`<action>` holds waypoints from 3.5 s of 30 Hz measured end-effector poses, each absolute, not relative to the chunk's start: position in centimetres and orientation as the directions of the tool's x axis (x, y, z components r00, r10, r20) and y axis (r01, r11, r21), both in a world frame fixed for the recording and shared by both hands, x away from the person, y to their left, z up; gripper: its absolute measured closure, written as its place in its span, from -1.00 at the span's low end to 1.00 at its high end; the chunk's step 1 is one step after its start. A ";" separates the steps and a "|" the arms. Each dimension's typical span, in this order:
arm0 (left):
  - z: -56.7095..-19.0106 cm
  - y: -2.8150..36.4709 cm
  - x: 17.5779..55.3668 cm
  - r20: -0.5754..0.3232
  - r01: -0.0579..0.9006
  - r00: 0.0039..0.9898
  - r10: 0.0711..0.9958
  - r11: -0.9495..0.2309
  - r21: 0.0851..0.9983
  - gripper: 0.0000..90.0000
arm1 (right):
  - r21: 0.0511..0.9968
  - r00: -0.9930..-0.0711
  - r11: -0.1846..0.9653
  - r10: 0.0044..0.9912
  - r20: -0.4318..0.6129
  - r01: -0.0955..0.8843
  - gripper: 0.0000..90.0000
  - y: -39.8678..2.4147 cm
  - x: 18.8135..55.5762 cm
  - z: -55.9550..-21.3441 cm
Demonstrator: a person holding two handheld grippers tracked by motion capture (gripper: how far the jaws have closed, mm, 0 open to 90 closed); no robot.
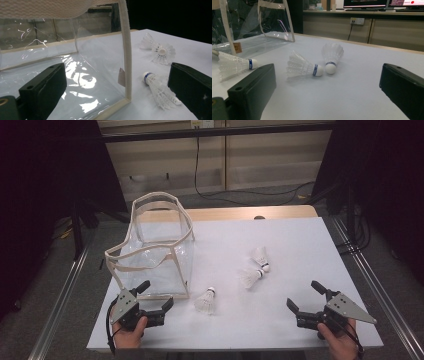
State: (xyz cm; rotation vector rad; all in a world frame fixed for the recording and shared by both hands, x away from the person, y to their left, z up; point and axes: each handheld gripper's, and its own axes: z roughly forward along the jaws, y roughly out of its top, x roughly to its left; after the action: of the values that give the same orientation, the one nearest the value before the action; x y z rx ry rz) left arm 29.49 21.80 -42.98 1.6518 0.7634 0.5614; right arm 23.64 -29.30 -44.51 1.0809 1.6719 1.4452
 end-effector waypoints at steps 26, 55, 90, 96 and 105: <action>-42.9 19.7 29.6 -0.029 0.177 0.723 0.690 -0.144 0.974 -0.96 | 0.985 -0.451 0.042 0.892 0.038 0.165 -0.97 -29.3 23.8 -44.5; -42.8 18.2 29.7 -0.078 0.196 0.783 0.617 -0.126 0.972 -0.97 | 0.986 -0.462 0.047 0.886 0.032 0.158 -0.98 -29.2 23.9 -44.5; -43.3 14.8 29.8 -0.077 0.260 0.812 0.578 -0.241 0.935 -0.84 | 0.986 -0.472 0.056 0.881 0.026 0.158 -0.97 -28.9 23.9 -44.6; -43.5 14.7 29.9 -0.078 0.283 0.810 0.581 -0.272 0.920 -0.72 | 0.986 -0.474 0.057 0.880 0.025 0.157 -0.97 -28.9 23.9 -44.6; -43.8 14.4 30.1 -0.080 0.305 0.812 0.578 -0.303 0.903 -0.64 | 0.985 -0.476 0.058 0.879 0.025 0.160 -0.96 -28.8 23.9 -44.6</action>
State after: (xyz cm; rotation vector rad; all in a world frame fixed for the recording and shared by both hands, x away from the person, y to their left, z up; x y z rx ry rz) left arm 30.10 14.35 -43.77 1.9089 0.6641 0.3136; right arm 23.95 -28.85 -44.59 1.0456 1.7129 1.4679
